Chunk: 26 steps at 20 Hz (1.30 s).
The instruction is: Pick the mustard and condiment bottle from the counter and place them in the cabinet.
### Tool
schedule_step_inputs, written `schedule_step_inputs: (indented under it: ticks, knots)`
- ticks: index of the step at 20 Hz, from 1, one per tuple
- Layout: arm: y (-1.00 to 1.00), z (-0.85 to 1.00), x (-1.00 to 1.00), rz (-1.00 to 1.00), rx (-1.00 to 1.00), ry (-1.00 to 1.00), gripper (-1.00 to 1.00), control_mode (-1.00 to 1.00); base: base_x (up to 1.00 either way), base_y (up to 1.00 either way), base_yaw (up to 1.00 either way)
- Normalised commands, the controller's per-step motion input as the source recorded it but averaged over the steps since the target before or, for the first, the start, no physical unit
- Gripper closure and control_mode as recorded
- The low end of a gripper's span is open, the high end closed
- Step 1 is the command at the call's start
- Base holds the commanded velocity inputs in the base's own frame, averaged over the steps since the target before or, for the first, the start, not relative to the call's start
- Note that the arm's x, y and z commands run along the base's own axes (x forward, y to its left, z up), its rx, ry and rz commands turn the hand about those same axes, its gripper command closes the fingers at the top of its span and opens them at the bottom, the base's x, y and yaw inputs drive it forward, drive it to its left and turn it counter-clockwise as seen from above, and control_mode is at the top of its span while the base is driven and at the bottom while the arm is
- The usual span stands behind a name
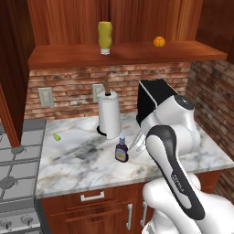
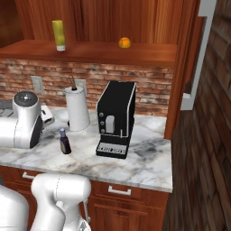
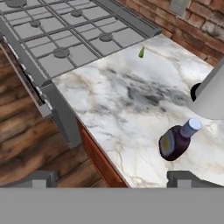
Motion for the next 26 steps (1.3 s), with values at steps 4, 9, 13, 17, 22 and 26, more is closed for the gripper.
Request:
schedule_step_inputs:
  ticks: [4,9,13,17,22,26]
  knots:
    - [-0.05,-0.20,0.00,-0.04,0.00,0.06,-1.00,-1.00,0.00,0.00,0.00]
    - [-0.12,-0.28,0.00,-0.05,0.00,0.09,-1.00,-1.00,0.00,0.00,0.00]
    - [-0.17,-0.31,0.00,-0.06,0.00,0.10,-1.00,-1.00,0.00,0.00,0.00]
    - [-0.16,-0.28,0.00,-0.05,0.00,0.08,-1.00,-1.00,0.00,0.00,0.00]
    - [-0.14,-0.31,0.08,0.00,0.00,0.04,-1.00,-1.00,0.00,0.00,0.00]
    - [-0.12,-0.32,0.25,0.00,0.00,0.04,-1.00,-1.00,0.00,0.00,0.00]
